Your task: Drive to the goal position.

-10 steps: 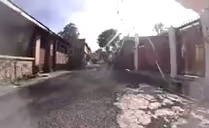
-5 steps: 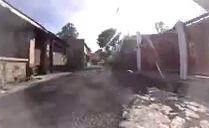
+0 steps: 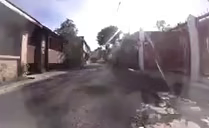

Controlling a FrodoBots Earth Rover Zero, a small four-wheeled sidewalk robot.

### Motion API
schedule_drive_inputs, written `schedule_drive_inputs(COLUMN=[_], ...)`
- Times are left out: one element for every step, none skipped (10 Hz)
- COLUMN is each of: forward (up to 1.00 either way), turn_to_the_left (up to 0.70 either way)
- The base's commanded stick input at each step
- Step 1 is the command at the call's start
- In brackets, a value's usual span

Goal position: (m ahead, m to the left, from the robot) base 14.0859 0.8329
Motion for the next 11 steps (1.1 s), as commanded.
schedule_drive_inputs(forward=[1.0, 1.0, 1.0, 1.0, 1.0, 1.0, 1.0, 1.0, 1.0, 1.0, 1.0], turn_to_the_left=[0.0, 0.0, 0.0, 0.0, 0.0, 0.0, 0.0, 0.0, 0.0, 0.0, 0.0])
